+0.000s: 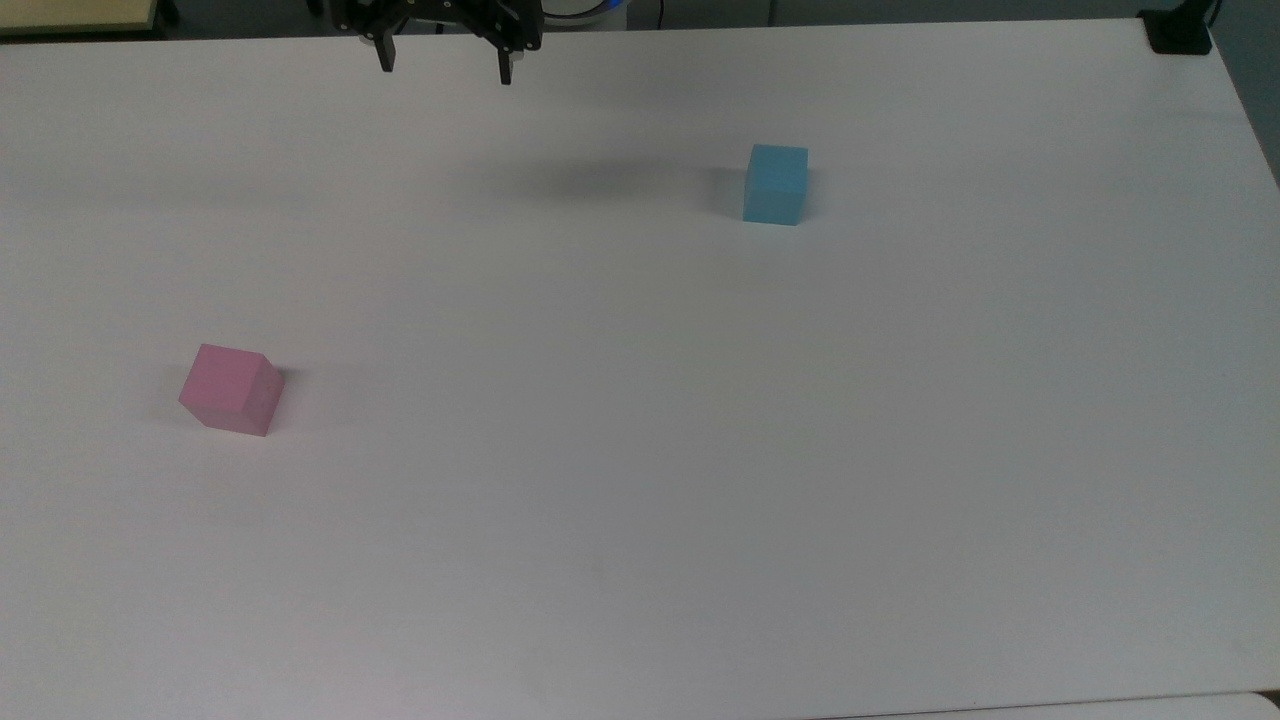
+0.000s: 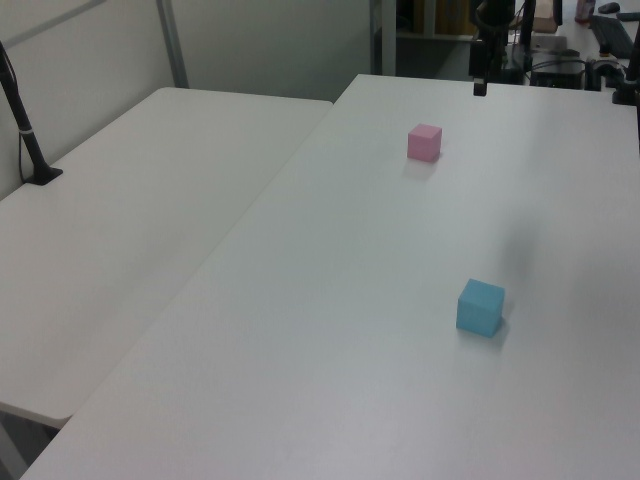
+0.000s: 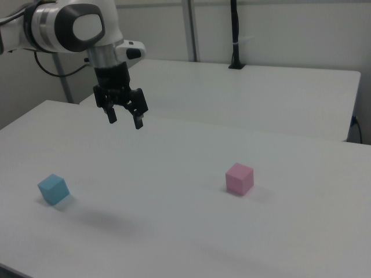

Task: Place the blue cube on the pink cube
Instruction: 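Move the open gripper over the light-blue cube and lower it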

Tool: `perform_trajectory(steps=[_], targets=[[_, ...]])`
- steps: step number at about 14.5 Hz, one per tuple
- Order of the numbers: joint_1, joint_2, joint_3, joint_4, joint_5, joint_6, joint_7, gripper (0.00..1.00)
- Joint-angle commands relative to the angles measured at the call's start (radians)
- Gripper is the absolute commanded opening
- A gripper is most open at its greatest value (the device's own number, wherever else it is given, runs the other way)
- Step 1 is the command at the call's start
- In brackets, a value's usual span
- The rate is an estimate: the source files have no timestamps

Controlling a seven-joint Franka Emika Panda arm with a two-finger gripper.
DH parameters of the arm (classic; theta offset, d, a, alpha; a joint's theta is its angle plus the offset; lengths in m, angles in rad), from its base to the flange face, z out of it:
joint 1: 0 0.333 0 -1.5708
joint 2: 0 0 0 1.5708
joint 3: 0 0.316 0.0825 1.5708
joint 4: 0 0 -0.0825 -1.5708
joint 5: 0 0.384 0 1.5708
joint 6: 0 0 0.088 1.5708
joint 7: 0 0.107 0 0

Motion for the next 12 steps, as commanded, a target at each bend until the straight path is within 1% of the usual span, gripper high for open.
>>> perform_trajectory(steps=[1, 5, 8, 10, 12], targets=[[0.013, -0.001, -0.005, 0.007, 0.010, -0.032, -0.018, 1.00], [0.028, 0.012, 0.006, 0.002, 0.017, -0.029, -0.015, 1.00], [0.149, 0.040, 0.006, -0.018, 0.076, -0.021, 0.001, 1.00], [0.233, 0.072, 0.004, -0.035, 0.078, -0.013, 0.046, 1.00], [0.318, 0.114, 0.004, -0.064, 0.080, 0.052, 0.128, 1.00]])
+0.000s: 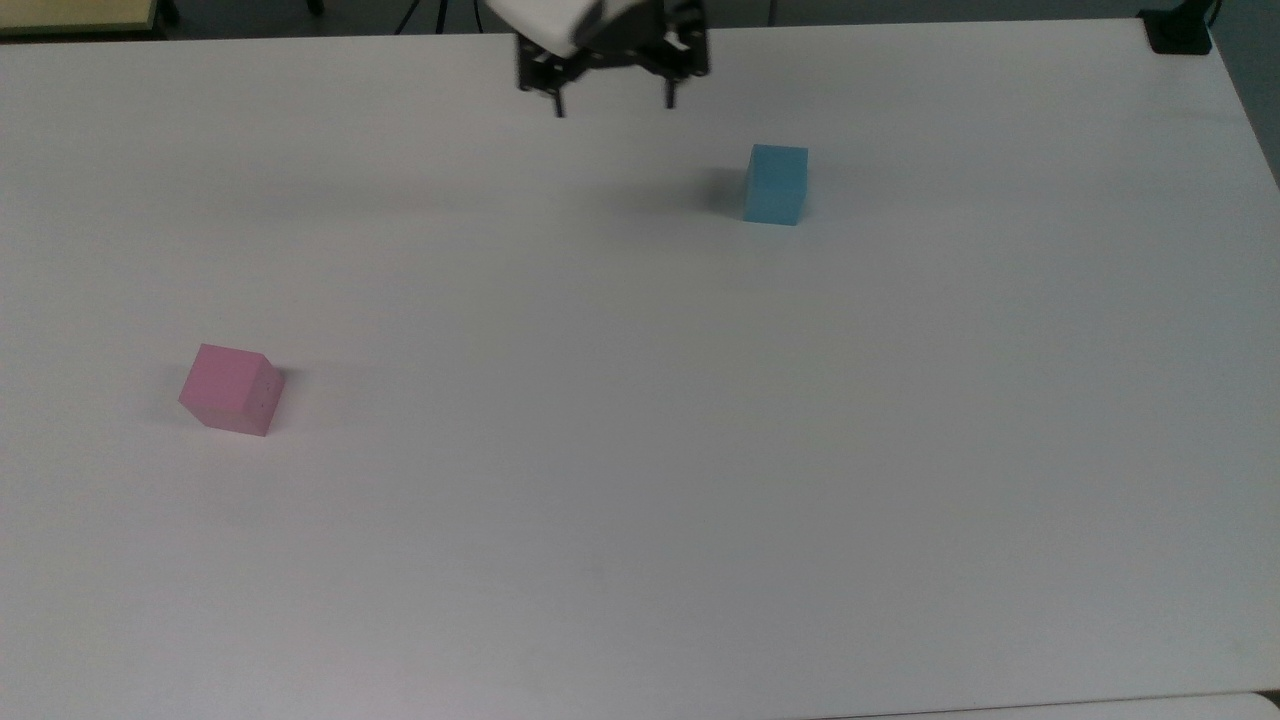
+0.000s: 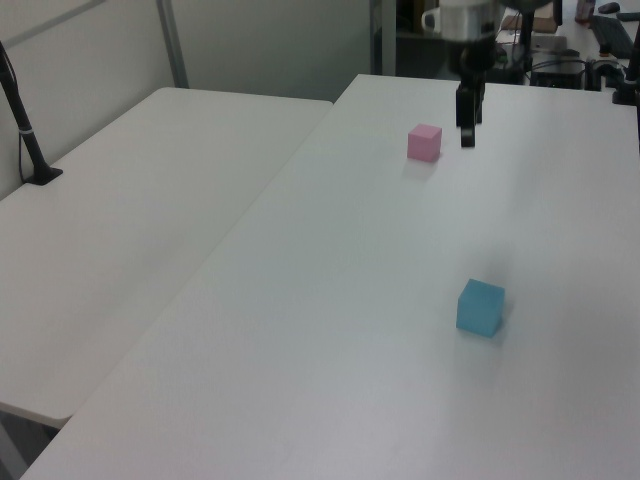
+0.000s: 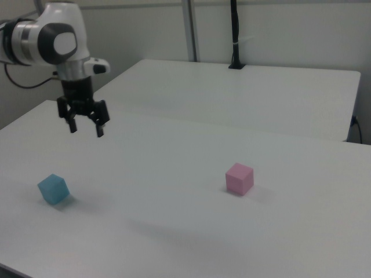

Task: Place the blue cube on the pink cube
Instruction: 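Move the open gripper over the light-blue cube and lower it, then close the gripper on the light-blue cube and lift it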

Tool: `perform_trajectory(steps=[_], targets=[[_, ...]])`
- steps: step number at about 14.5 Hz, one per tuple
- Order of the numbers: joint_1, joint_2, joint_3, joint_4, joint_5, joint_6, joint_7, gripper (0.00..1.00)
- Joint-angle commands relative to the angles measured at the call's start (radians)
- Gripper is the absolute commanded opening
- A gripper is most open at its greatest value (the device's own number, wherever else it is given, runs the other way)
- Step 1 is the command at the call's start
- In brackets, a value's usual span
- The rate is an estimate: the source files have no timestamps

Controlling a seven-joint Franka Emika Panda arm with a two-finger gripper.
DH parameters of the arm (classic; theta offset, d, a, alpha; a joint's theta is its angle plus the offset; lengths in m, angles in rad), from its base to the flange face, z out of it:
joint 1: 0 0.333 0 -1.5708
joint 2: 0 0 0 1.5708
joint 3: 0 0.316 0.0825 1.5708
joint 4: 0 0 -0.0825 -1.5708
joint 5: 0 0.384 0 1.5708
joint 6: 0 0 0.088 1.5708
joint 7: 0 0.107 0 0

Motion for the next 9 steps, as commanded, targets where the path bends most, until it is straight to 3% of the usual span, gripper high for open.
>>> perform_trajectory(steps=[1, 5, 9], targets=[[0.138, 0.056, -0.013, -0.053, 0.010, 0.093, 0.120, 1.00], [0.241, 0.125, -0.009, -0.127, 0.007, 0.237, 0.252, 1.00], [0.261, 0.171, 0.034, -0.194, -0.005, 0.295, 0.283, 1.00]])
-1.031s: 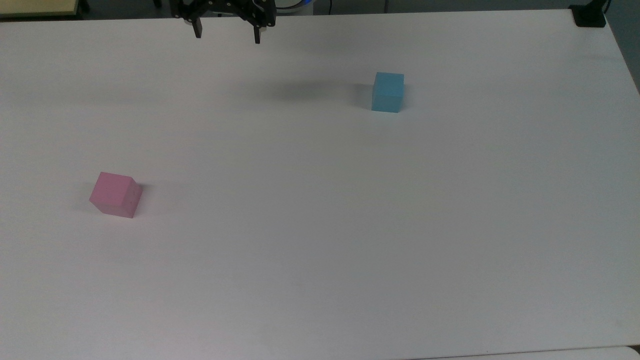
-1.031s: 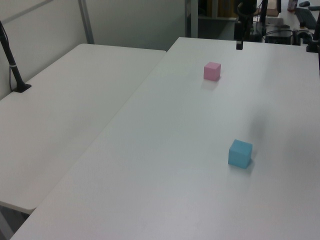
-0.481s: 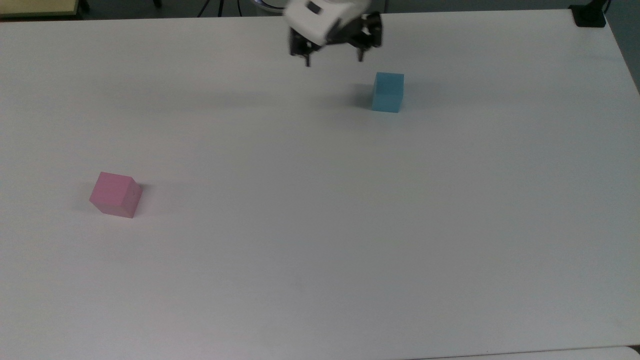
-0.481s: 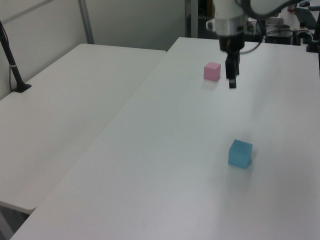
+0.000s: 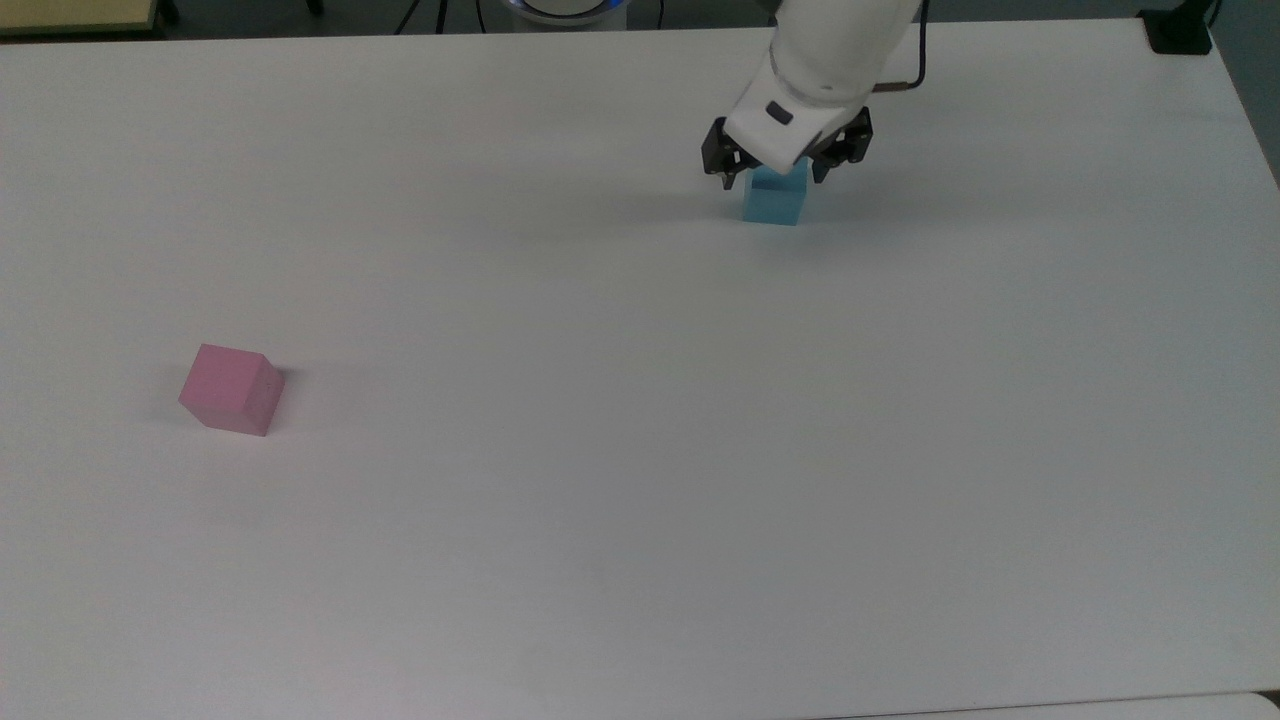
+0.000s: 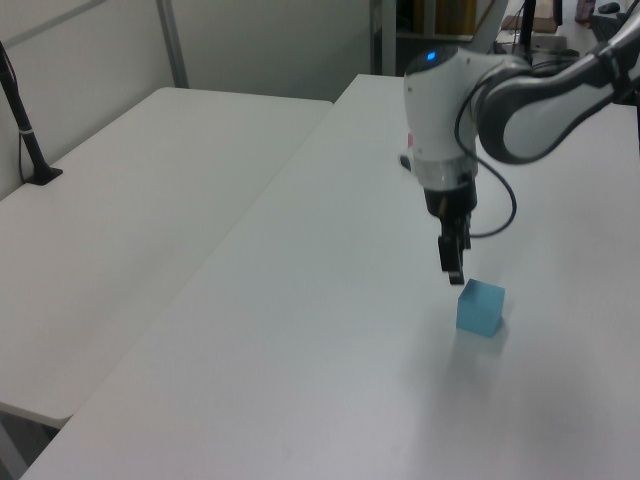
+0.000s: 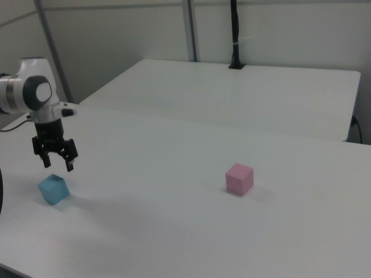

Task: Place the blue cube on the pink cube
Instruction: 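Close the gripper on the light-blue cube and lift it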

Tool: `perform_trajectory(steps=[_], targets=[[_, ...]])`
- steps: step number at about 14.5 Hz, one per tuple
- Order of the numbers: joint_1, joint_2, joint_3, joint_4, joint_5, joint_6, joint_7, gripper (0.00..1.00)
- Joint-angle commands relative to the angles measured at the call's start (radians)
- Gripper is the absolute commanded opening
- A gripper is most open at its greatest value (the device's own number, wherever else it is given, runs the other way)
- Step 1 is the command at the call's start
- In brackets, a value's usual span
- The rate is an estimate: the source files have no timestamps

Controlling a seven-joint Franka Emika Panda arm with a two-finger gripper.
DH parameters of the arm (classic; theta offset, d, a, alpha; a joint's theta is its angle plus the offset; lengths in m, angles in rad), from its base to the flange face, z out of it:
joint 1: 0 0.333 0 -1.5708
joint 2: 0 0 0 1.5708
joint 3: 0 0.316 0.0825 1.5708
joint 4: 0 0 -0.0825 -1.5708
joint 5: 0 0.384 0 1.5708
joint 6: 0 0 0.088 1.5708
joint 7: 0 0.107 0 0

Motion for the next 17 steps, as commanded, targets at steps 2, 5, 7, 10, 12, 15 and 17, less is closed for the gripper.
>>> perform_trajectory(steps=[2, 5, 7, 10, 12, 15, 17], targets=[[0.007, 0.001, 0.032, -0.103, -0.015, 0.047, 0.023, 1.00], [0.011, 0.007, 0.037, -0.114, -0.024, 0.048, 0.019, 0.76], [0.010, 0.005, 0.040, -0.111, -0.026, 0.047, 0.019, 0.27], [-0.013, -0.037, 0.039, -0.085, -0.024, 0.003, 0.006, 0.07], [-0.134, -0.085, 0.035, 0.005, -0.012, -0.105, -0.093, 0.07], [-0.286, -0.084, -0.003, 0.128, -0.009, -0.176, -0.267, 0.08], [-0.380, -0.078, -0.041, 0.174, -0.009, -0.176, -0.414, 0.08]])
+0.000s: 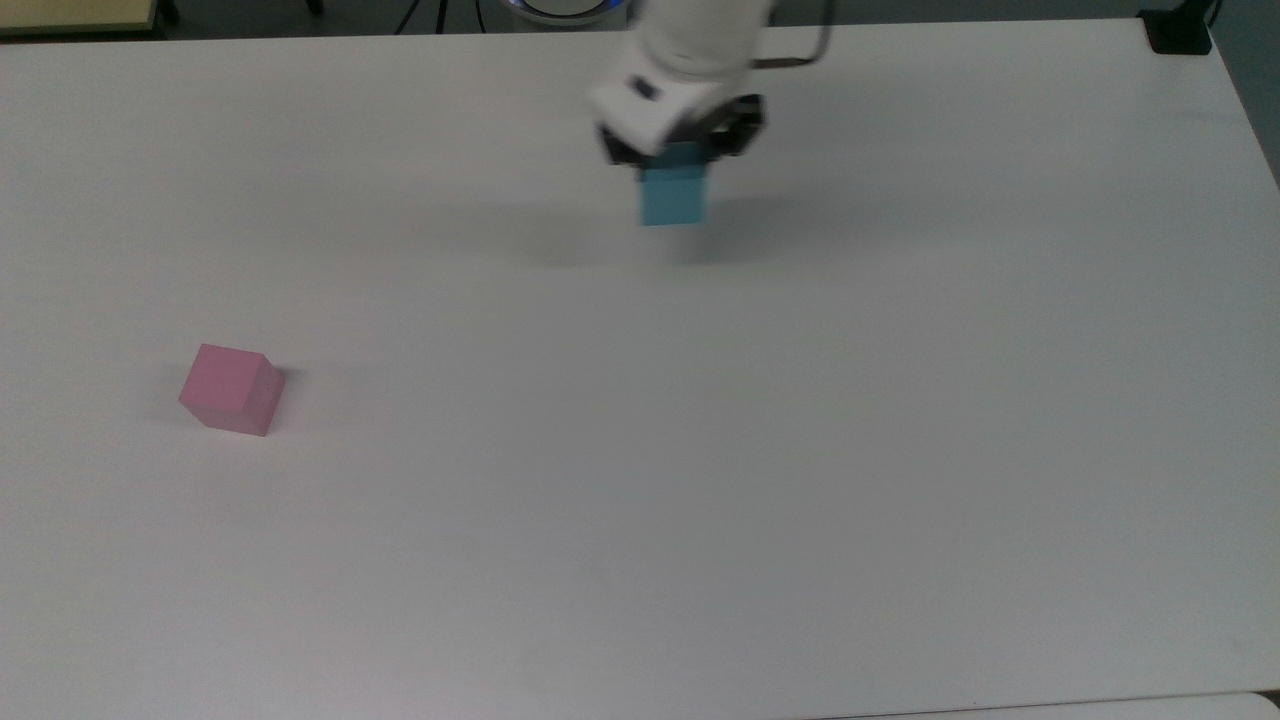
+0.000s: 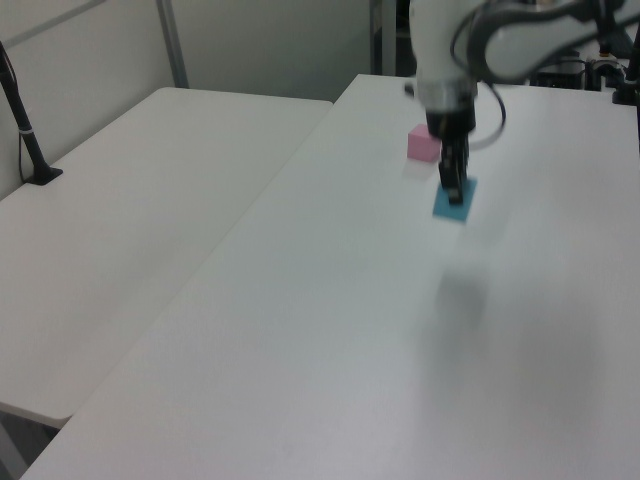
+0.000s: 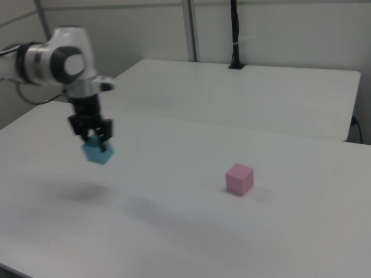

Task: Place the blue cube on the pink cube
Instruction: 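Carry the held blue cube over the pink cube, then lower the blue cube onto the pink cube's top face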

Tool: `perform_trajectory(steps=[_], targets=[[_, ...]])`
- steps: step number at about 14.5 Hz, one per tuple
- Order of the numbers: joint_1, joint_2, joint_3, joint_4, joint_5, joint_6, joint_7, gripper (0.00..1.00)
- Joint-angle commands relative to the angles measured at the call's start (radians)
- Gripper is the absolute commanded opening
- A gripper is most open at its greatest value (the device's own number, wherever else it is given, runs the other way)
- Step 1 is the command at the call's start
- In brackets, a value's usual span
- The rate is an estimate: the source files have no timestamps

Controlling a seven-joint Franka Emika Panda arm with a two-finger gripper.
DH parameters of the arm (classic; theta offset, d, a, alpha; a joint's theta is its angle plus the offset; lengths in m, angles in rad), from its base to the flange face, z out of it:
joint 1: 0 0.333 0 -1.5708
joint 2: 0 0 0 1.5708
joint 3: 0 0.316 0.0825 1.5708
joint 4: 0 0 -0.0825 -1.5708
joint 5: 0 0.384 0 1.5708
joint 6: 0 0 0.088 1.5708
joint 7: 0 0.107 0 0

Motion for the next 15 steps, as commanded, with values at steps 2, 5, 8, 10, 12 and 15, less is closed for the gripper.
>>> perform_trajectory(steps=[2, 5, 8, 10, 12, 15], targets=[[-0.195, 0.023, -0.103, 0.112, 0.006, -0.024, -0.316, 0.08], [-0.278, 0.116, -0.187, 0.204, 0.004, -0.011, -0.443, 0.08], [-0.356, 0.236, -0.197, 0.278, 0.027, 0.126, -0.424, 0.09], [-0.386, 0.299, -0.200, 0.331, 0.050, 0.185, -0.386, 0.09], [-0.392, 0.347, -0.214, 0.386, 0.058, 0.199, -0.372, 0.09], [-0.392, 0.376, -0.220, 0.413, 0.059, 0.234, -0.364, 0.09]])
